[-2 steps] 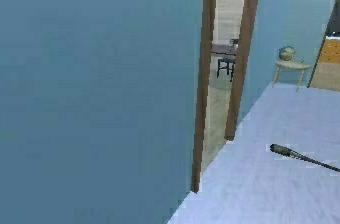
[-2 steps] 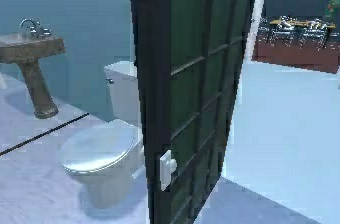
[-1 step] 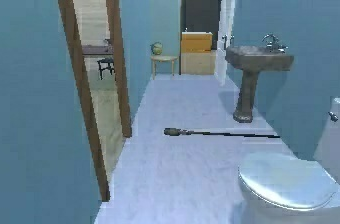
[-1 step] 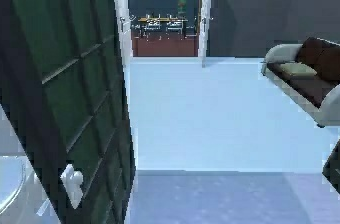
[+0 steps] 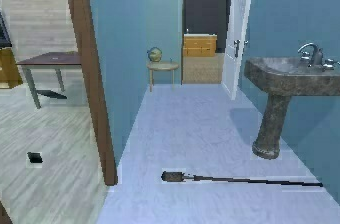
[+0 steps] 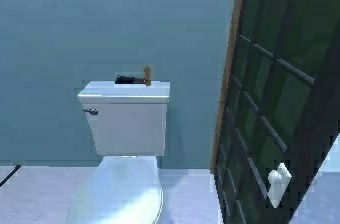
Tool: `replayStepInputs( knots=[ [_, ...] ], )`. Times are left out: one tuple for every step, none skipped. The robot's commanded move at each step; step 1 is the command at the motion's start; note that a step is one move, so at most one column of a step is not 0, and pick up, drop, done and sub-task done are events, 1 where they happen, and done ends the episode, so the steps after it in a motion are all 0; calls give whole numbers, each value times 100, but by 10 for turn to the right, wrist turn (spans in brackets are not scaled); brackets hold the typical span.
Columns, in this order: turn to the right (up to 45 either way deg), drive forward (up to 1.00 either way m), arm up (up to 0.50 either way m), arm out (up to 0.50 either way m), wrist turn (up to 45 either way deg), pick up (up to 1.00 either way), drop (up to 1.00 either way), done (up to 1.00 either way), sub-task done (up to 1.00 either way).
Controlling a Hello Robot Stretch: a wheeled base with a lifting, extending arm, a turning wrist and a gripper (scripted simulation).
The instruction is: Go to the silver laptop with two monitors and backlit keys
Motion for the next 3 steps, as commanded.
replayStepInputs(
  knots=[
    [60,0,0,0,0,0,0,0,0],
    [0,40,0,0,0,0,0,0,0],
    [30,0,0,0,0,0,0,0,0]
  ],
)
